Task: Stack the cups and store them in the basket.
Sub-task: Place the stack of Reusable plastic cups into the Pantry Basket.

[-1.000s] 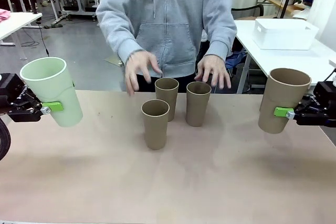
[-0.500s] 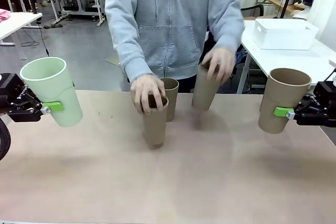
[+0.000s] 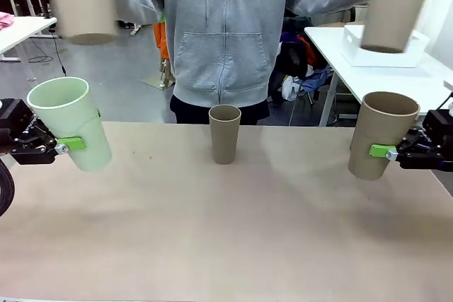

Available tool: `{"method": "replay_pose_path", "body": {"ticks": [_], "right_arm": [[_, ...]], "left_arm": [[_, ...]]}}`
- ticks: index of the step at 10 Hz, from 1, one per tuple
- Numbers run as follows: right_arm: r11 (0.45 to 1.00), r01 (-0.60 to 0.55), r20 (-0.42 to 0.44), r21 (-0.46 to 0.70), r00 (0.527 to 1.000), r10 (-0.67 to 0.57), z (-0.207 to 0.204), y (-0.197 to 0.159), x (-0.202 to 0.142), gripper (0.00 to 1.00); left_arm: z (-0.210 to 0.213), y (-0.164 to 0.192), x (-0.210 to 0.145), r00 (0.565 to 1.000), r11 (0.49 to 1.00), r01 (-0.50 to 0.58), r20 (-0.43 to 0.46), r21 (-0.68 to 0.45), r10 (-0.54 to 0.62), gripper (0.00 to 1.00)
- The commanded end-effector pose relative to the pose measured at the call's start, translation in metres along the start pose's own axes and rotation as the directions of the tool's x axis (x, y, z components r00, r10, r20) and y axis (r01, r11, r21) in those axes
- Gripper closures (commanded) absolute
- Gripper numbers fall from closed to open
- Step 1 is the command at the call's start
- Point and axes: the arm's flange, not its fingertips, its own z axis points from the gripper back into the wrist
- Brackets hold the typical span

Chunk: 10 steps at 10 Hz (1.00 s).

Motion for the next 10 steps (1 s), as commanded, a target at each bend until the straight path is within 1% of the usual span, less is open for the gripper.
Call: {"method": "replay_pose_path", "body": {"ticks": [1, 10], "right_arm": [[1.0, -0.003, -0.001, 0.0, 1.0, 0.003, 0.0001, 0.0003, 0.0013, 0.15], [1.0, -0.003, -0.001, 0.0, 1.0, 0.003, 0.0001, 0.0003, 0.0013, 0.15]], "left_arm": [[0.0015, 0.0002, 0.0024, 1.0, 1.0, 0.006, 0.002, 0.004, -0.006, 0.15], [0.0015, 0.0002, 0.0024, 1.0, 1.0, 0.006, 0.002, 0.004, -0.006, 0.15]]}}
